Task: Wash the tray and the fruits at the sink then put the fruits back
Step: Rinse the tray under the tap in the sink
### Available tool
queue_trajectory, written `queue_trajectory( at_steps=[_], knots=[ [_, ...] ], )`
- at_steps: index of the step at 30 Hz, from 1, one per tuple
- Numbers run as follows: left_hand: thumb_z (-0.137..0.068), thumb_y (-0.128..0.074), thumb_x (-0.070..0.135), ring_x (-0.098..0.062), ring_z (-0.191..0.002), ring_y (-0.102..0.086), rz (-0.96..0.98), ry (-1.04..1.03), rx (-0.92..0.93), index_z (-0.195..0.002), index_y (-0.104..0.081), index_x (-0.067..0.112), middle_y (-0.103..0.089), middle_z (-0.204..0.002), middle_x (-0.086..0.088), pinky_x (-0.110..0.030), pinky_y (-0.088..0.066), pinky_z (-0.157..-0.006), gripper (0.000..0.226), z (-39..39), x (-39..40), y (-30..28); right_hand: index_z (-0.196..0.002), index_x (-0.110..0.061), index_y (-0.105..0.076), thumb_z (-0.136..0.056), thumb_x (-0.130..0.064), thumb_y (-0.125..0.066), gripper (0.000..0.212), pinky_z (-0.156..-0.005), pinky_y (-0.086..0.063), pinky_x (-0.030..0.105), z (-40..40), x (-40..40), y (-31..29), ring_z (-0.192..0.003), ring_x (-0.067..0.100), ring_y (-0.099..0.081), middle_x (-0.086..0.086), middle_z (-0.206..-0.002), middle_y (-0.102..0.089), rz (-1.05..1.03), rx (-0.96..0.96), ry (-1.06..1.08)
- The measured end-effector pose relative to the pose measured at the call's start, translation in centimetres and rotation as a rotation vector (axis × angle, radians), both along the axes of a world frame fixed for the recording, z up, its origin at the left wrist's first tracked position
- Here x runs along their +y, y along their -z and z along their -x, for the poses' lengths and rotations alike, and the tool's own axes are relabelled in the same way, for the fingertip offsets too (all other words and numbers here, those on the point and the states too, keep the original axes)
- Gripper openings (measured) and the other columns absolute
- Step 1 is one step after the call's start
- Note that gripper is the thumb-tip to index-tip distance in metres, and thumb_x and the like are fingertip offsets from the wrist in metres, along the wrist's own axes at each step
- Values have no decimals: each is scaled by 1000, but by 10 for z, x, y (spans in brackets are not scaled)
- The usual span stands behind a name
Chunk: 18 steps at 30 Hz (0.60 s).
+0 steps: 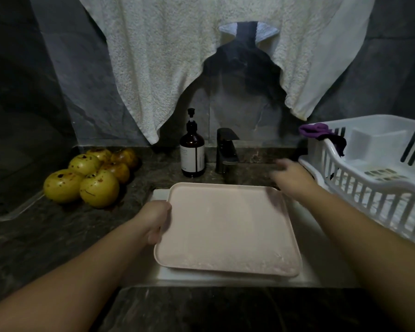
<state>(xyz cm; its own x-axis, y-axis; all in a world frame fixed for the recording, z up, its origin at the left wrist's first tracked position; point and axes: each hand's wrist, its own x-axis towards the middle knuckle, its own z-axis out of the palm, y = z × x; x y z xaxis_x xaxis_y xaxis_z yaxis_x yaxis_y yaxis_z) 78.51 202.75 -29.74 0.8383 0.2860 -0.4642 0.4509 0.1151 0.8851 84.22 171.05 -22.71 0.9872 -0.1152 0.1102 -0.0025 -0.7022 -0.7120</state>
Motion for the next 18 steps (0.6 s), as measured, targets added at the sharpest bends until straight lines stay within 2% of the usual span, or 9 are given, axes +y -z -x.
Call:
queue_trajectory(
  at_steps=[3, 4, 7, 9, 11, 12, 15, 16, 18],
  knots=[
    [-105, -40, 11, -42, -105, -69, -19, 9, 4, -112, -63, 7, -72, -112, -21, -62, -54, -98, 24, 2, 0, -1, -103, 0, -68, -85, -13, -69, 22, -71, -58, 48, 12, -33, 35, -83, 38, -69, 24, -99, -70, -129, 300, 114],
    [-105, -40, 11, -42, -104, -70, -23, 5, -2, -114, -63, 8, -72, -112, -21, -60, -56, -95, 24, 3, 0, -2, -97, 1, -67, -86, -14, -70, 18, -61, -57, 41, 19, -39, 42, -70, 35, -69, 21, -89, -70, -224, 402, 109],
    [-106, -40, 11, -39, -98, -71, -51, 9, -40, -113, -64, 9, -74, -106, -19, -50, -59, -82, 25, 6, 0, -6, -109, 2, -66, -96, -15, -66, 22, -48, -52, 31, 32, -48, 51, -51, 24, -65, 13, -72, -70, -327, 515, 45],
    [-106, -40, 10, -37, -96, -73, -114, 54, -116, -116, -67, 9, -77, -99, -16, -49, -60, -82, 29, 10, -1, -9, -112, 6, -66, -95, -10, -65, 24, -51, -53, 31, 32, -52, 51, -60, 25, -63, 21, -86, -69, -277, 455, -14],
    [-104, -44, 11, -37, -97, -74, -244, 118, -207, -115, -71, 12, -78, -96, -15, -55, -60, -89, 29, 16, 0, -15, -111, 2, -67, -95, -8, -64, 20, -61, -59, 36, 35, -56, 45, -72, 27, -65, 25, -99, -71, -271, 429, -53],
    [-102, -47, 14, -37, -98, -73, -324, 153, -242, -112, -72, 17, -78, -98, -14, -58, -59, -92, 27, 18, 2, -19, -109, 0, -67, -95, -7, -64, 16, -64, -60, 37, 36, -58, 43, -74, 25, -67, 22, -97, -73, -284, 411, -73],
    [-101, -51, 22, -29, -93, -74, -561, 210, -316, -101, -68, 29, -76, -97, -7, -55, -61, -90, 18, 19, 12, -33, -97, -9, -68, -96, -7, -62, 6, -56, -53, 31, 42, -60, 32, -57, 14, -62, 9, -76, -69, -268, 300, -132],
    [-102, -53, 23, -27, -90, -74, -606, 220, -342, -101, -68, 30, -76, -95, -5, -54, -62, -87, 16, 19, 14, -39, -99, -10, -68, -95, -7, -63, 7, -59, -55, 32, 43, -60, 28, -60, 15, -63, 10, -78, -69, -259, 253, -147],
    [-104, -57, 24, -23, -87, -75, -645, 257, -379, -102, -68, 30, -76, -94, -3, -49, -64, -82, 13, 18, 18, -49, -106, -9, -69, -95, -8, -64, 12, -77, -60, 40, 44, -61, 21, -78, 24, -71, 15, -91, -73, -268, 170, -168]
  ],
)
